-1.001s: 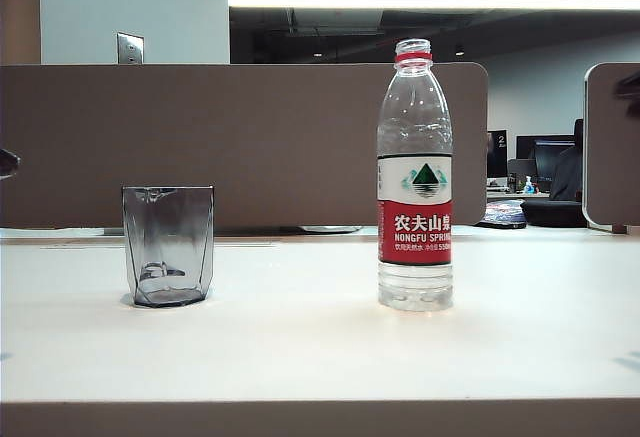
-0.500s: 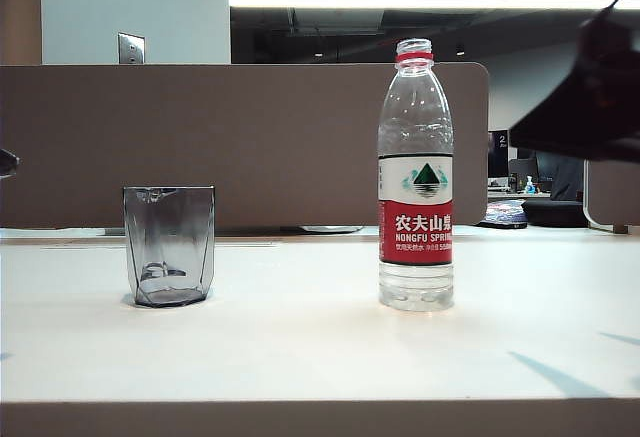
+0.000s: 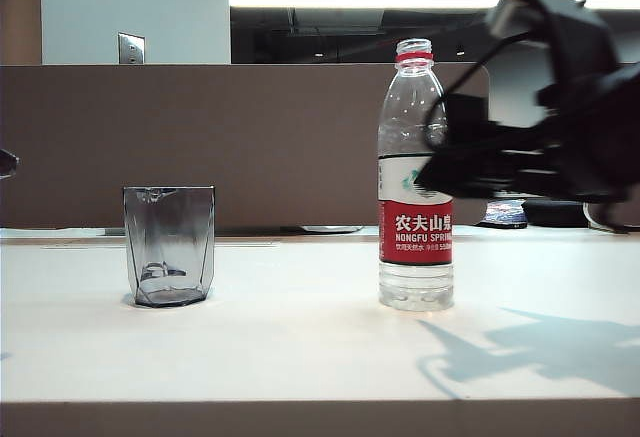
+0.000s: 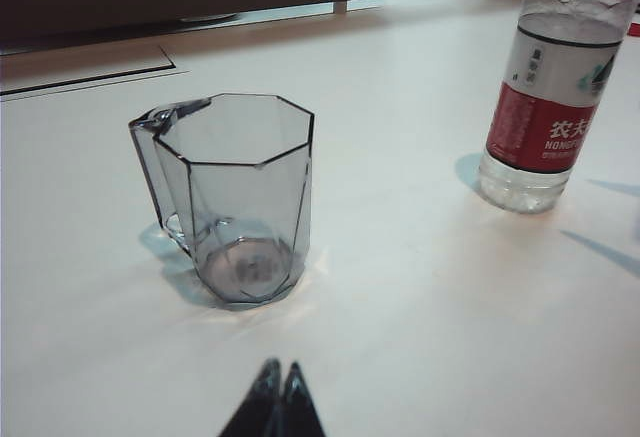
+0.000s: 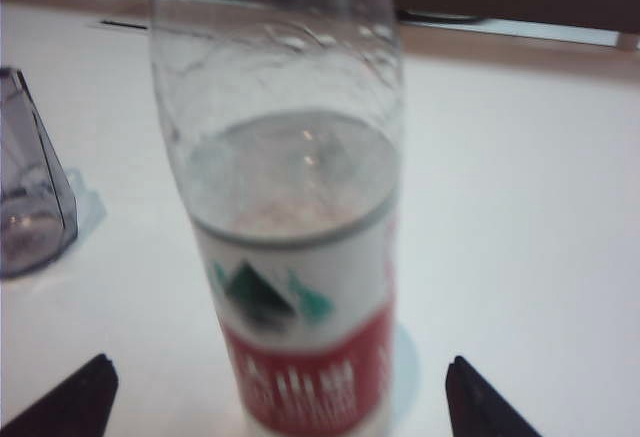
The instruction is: Pick up the mineral water bottle on the table and pour water into the mug until it's half full.
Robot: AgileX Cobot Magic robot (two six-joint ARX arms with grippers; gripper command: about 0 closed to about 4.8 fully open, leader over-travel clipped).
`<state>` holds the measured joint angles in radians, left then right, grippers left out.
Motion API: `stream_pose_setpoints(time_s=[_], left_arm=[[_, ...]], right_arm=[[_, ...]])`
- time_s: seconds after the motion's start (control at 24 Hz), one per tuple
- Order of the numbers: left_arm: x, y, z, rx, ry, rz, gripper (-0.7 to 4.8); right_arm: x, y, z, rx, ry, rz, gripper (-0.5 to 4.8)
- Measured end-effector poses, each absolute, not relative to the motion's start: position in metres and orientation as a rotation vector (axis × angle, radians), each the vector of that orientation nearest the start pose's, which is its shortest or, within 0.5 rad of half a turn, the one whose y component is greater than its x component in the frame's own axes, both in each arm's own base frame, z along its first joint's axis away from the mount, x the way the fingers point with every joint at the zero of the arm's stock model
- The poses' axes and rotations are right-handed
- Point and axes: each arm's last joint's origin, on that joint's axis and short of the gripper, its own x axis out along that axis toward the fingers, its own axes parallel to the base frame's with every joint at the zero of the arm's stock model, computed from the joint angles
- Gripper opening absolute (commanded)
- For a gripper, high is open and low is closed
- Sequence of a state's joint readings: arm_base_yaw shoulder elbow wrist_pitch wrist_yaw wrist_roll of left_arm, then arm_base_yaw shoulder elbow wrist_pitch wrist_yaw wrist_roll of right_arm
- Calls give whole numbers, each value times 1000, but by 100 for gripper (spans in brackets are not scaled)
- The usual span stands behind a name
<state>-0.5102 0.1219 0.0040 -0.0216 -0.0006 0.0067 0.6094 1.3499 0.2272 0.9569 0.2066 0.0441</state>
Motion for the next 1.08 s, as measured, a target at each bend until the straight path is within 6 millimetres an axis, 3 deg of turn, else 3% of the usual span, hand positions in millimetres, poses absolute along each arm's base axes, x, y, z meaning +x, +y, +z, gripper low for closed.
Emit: stream_pose_setpoints(time_s=[0.46, 0.75, 1.08], left_arm=[[91, -51, 153, 42, 135, -509, -5], [91, -51, 153, 42, 135, -509, -5], [91, -51, 153, 42, 135, -509, -5]], right_arm=[[231, 152, 131, 1, 103, 373, 479], [246, 160, 122, -1, 116, 348, 479], [256, 164, 126, 12, 84, 308, 479]])
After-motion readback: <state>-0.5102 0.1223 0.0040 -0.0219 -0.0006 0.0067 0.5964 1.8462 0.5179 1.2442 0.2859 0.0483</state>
